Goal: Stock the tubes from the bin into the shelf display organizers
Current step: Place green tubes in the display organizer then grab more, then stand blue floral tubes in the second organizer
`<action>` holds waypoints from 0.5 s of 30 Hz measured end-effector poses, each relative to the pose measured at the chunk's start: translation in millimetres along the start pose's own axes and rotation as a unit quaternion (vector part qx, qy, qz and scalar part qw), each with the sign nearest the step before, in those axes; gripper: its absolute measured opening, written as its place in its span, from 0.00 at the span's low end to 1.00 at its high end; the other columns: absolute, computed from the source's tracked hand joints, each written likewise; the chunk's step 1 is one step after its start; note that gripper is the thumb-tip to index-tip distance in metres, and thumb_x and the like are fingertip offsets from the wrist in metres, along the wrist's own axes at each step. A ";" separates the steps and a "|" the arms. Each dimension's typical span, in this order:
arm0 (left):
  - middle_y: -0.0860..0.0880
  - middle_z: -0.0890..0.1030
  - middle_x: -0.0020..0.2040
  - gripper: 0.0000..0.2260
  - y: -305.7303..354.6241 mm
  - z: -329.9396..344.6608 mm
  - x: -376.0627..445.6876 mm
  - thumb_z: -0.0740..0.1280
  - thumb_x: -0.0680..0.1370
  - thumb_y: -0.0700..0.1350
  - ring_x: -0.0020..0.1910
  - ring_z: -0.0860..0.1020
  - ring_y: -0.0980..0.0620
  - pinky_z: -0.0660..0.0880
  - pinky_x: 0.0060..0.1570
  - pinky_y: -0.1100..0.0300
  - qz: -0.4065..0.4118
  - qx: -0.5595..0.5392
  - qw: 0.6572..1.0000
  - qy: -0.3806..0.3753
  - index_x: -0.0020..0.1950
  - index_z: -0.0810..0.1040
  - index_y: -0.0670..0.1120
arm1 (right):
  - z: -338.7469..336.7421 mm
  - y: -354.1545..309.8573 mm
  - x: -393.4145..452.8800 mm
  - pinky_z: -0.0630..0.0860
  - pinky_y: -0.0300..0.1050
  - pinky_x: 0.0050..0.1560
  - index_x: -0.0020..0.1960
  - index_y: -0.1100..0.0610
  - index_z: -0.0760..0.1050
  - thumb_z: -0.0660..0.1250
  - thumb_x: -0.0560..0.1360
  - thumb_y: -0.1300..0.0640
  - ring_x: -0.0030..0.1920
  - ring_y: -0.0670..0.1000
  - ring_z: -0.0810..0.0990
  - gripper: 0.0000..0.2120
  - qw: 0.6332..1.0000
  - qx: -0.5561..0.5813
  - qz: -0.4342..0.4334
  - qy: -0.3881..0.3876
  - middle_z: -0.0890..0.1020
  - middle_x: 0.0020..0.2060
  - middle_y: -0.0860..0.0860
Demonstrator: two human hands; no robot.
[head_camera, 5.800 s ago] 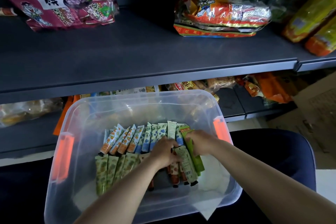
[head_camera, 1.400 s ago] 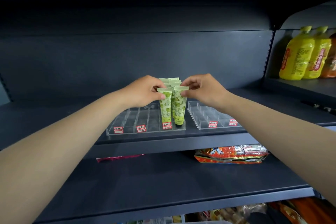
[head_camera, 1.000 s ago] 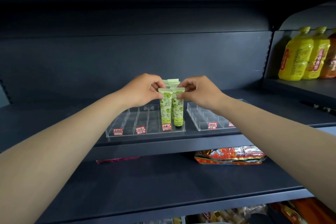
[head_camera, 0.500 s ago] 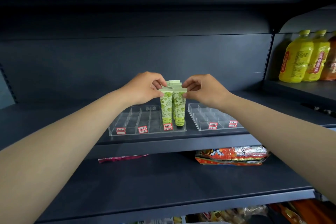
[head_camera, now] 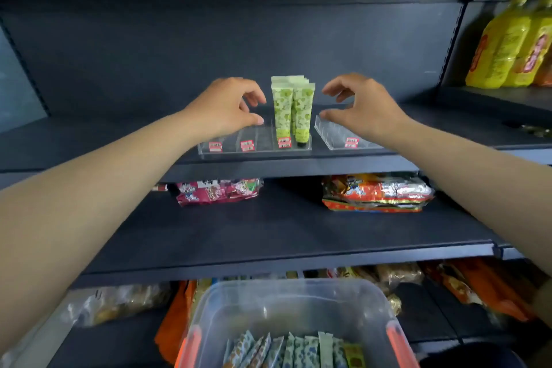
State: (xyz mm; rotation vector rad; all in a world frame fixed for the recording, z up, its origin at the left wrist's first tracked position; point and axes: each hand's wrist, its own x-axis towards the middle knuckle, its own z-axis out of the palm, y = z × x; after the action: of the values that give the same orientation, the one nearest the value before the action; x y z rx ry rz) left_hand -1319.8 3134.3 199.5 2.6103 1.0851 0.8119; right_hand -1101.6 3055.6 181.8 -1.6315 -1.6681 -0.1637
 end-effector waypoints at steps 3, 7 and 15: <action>0.53 0.78 0.49 0.09 -7.6 19.8 -35.3 0.73 0.71 0.43 0.45 0.78 0.55 0.70 0.42 0.68 0.006 0.003 1.000 -0.005 0.48 0.78 0.50 | 16.0 3.7 -33.0 0.70 0.34 0.47 0.52 0.56 0.77 0.74 0.69 0.57 0.46 0.48 0.76 0.13 1.000 0.020 0.004 0.019 0.77 0.49 0.50; 0.52 0.78 0.49 0.10 -24.9 61.4 -81.9 0.73 0.71 0.42 0.44 0.76 0.55 0.71 0.43 0.65 -0.006 -0.017 0.999 -0.050 0.50 0.79 0.47 | 47.6 13.1 -85.0 0.69 0.35 0.42 0.50 0.55 0.77 0.74 0.69 0.58 0.42 0.47 0.74 0.11 0.999 0.031 -0.004 -0.013 0.75 0.44 0.47; 0.50 0.77 0.50 0.12 -64.3 176.8 -156.4 0.72 0.72 0.44 0.46 0.75 0.55 0.72 0.47 0.62 -0.074 -0.054 0.977 -0.192 0.55 0.78 0.45 | 119.2 41.2 -184.5 0.67 0.32 0.46 0.54 0.55 0.77 0.72 0.71 0.57 0.47 0.46 0.75 0.12 0.982 0.039 0.073 -0.172 0.75 0.47 0.46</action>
State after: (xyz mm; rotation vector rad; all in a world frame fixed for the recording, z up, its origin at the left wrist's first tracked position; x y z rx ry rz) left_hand -1349.9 3074.4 -35.8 2.4214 1.0709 0.3039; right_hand -1140.0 2986.1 -27.1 -1.7887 -1.7723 0.2691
